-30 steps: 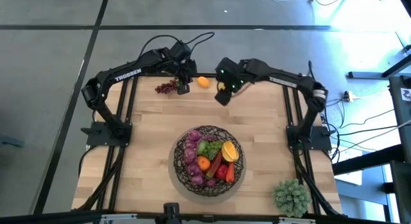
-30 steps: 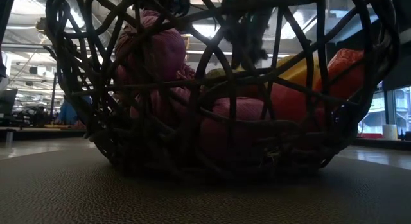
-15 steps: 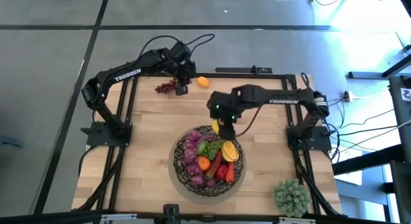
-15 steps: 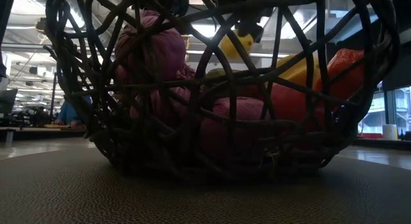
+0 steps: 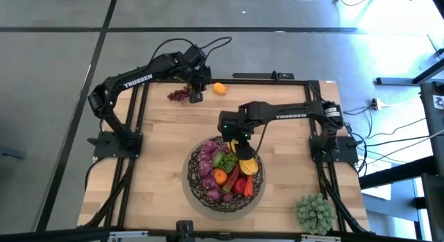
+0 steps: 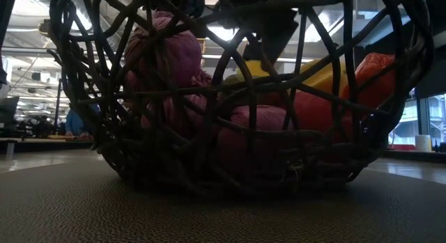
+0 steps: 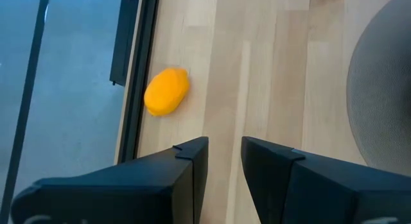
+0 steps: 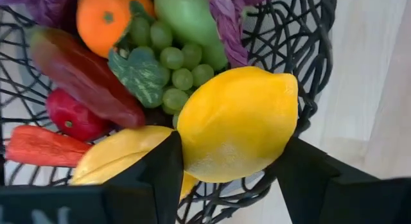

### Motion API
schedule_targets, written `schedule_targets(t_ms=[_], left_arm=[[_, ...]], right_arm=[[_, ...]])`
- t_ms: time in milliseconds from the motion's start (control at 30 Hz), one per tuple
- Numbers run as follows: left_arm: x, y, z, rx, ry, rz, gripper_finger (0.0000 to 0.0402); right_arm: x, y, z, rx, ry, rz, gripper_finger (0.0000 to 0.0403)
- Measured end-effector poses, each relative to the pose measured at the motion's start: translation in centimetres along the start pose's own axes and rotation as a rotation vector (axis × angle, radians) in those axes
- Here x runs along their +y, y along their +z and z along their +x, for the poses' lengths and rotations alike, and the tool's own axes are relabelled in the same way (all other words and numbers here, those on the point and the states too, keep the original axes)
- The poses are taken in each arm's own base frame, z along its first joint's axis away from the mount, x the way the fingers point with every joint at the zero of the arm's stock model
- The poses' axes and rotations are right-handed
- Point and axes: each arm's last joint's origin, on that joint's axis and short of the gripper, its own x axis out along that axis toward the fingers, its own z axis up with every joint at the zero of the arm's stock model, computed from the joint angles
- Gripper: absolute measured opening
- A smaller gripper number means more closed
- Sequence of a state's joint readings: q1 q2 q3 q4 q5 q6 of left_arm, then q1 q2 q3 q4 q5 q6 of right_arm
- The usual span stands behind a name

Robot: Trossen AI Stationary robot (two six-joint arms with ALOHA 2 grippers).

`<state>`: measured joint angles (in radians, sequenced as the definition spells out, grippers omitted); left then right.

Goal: Build produce basket
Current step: Put the right lemon into the mesh basket

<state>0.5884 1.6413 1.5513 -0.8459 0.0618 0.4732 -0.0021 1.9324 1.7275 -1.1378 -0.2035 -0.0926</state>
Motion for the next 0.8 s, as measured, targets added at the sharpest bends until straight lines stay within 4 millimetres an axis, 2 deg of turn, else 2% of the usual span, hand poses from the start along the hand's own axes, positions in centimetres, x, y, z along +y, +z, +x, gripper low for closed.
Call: schedule_targets(t_ms=[333, 800], left_arm=[[0.01, 0.01, -0.02, 0.0, 0.003, 0.006, 0.0084], [0.01, 0.01, -0.02, -0.001, 0.003, 0.009, 0.0084]], right_arm=[[0.15, 0.05, 0.51, 0.014, 0.024, -0.081, 0.0216], [0.31, 0.07, 0.6, 0.029, -0.061, -0.157, 0.0219]])
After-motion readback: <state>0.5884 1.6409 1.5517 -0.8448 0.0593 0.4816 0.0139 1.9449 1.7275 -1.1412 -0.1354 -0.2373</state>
